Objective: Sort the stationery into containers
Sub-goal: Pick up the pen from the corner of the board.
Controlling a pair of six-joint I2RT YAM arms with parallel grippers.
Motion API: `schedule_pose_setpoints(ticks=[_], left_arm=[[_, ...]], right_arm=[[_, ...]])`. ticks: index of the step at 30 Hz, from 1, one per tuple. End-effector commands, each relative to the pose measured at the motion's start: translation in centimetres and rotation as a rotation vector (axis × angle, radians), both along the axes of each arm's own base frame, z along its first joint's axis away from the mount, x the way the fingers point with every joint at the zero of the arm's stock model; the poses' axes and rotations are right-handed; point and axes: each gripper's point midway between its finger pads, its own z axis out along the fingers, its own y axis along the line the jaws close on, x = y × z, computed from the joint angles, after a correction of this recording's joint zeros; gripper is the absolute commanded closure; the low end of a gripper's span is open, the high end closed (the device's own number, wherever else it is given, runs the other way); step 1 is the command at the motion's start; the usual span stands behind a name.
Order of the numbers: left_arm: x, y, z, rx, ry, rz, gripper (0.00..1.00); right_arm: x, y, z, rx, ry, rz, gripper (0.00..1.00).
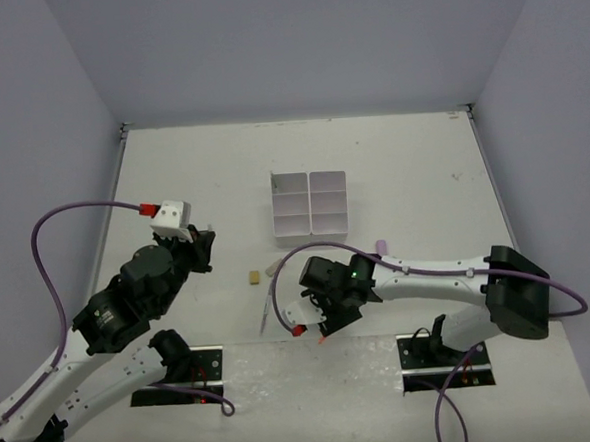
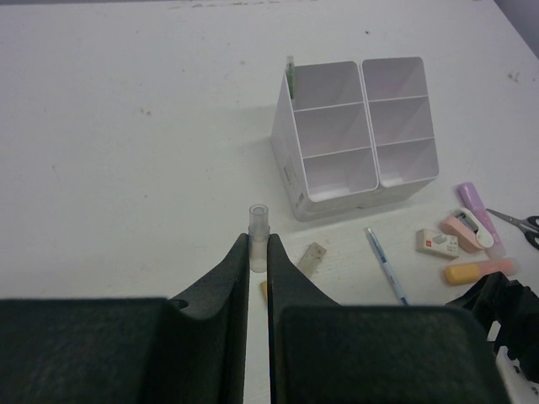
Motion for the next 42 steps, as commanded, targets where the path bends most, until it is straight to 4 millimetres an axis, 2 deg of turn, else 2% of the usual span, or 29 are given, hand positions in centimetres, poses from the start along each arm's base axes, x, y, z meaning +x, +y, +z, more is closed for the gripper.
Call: schedule_pose_setpoints(ticks=[1,5,8,14,19,27,30,32,35,42], left_arm=[[0.0,0.1,0.8,-0.023,-0.023,0.001,1.0],[-0.1,0.2,1.1,-0.031,-0.03,0.003,1.0],[-0.1,0.2,1.1,-0.033,-0.031,0.0,1.0],[0.0,0.1,0.8,-0.024,-0.024,-0.003,1.0],[-0.1,0.1,0.8,-0.024,-0.025,-0.004,1.0],[0.0,0.0,0.8,-0.022,-0.024,-0.005,1.0],[0.0,0.0,0.8,-0.022,-0.025,-0.005,1.0],[-0.1,0.0,0.9,-0.024,-0.027,-0.005,1.0],[-0.1,0.0,1.2,-0.033,-0.032,-0.009,1.0],[-0.8,-0.9,2.7,-0.107,-0.054,-0.065,1.0]], right_arm=[[-0.5,1.4,0.1,0.037,0.031,0.025,0.39],[-1.2,0.8,-1.2,0.021,0.04,0.036,0.44],[-1.1,1.0,-1.7,0.027,0.042,0.032,0.47],[-1.8,1.0,-3.4,-0.032,0.074,0.038,0.48],[-2.2,0.9,-4.6,-0.061,0.099,0.026,0.63],[-3.6,-0.2,-6.0,-0.119,0.117,0.038,0.96],[-3.8,-0.5,-5.7,-0.123,0.118,0.03,1.0],[-3.8,-0.3,-4.8,-0.1,0.108,0.017,1.0],[-3.8,0.1,-2.4,-0.042,0.101,-0.029,1.0],[-3.5,2.6,9.8,0.385,0.066,-0.23,1.0]])
